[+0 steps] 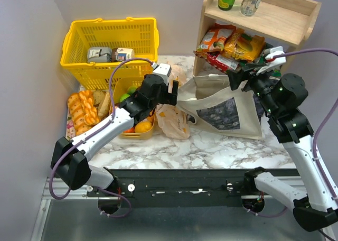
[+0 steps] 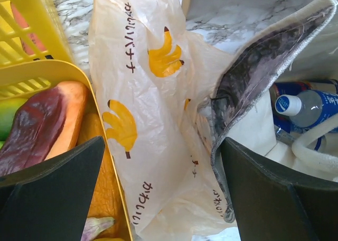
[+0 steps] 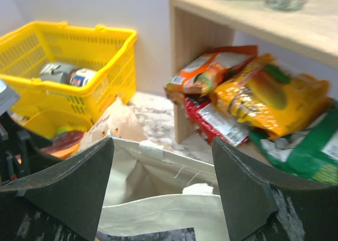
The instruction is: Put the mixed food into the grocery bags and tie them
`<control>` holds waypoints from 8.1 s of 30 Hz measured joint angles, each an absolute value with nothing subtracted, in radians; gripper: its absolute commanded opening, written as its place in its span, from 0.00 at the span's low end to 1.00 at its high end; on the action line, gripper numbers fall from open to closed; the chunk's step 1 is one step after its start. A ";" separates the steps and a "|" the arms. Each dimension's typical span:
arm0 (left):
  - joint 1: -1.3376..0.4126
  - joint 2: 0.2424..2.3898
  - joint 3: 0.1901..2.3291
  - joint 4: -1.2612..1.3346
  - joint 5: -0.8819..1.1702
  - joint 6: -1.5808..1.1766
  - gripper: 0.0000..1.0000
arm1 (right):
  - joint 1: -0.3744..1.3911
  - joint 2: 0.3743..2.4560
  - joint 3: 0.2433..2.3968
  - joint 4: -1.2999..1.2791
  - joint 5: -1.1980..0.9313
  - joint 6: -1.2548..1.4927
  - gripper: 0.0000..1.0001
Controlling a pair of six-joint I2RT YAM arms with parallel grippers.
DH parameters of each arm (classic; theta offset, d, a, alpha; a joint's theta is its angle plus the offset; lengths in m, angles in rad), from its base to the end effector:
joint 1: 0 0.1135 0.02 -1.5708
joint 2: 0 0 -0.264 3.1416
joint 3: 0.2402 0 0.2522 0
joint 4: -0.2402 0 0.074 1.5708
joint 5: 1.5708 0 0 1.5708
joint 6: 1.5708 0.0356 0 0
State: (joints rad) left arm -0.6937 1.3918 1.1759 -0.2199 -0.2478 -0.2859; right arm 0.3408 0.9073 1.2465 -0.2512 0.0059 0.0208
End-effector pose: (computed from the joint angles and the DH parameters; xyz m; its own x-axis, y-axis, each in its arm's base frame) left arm 0.2543 -0.2001 0.3336 -0.4380 0.0086 -0.8989 0.3392 0.9277 -0.1563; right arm 0.1675 0.0592 0.4692 0.0760 0.0490 -0.9959 -0.3303 0.9436 0.0212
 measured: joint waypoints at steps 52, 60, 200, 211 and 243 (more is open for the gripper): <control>-0.426 1.151 1.019 -0.295 -0.015 -0.281 0.90 | 0.799 1.586 1.399 -0.442 0.156 0.233 0.91; -0.568 1.332 1.103 -0.345 -0.030 -0.270 0.86 | 0.724 1.573 1.273 -0.449 0.275 0.235 0.91; -0.406 1.048 1.285 -0.447 0.067 -0.012 0.99 | 0.738 1.189 1.182 -0.250 -0.476 0.329 0.01; -0.454 1.077 1.097 -0.468 0.430 0.041 0.99 | 0.738 1.174 1.250 -0.193 -0.391 0.424 0.01; -0.602 1.145 1.118 -0.406 0.521 -0.012 0.81 | 0.738 1.116 1.225 -0.196 -0.269 0.426 0.01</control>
State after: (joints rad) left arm -0.6022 1.1450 1.1175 -0.4057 0.5209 -0.0116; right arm 0.7383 1.1164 1.2247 -0.1955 -0.2687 0.4263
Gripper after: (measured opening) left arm 0.973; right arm 0.014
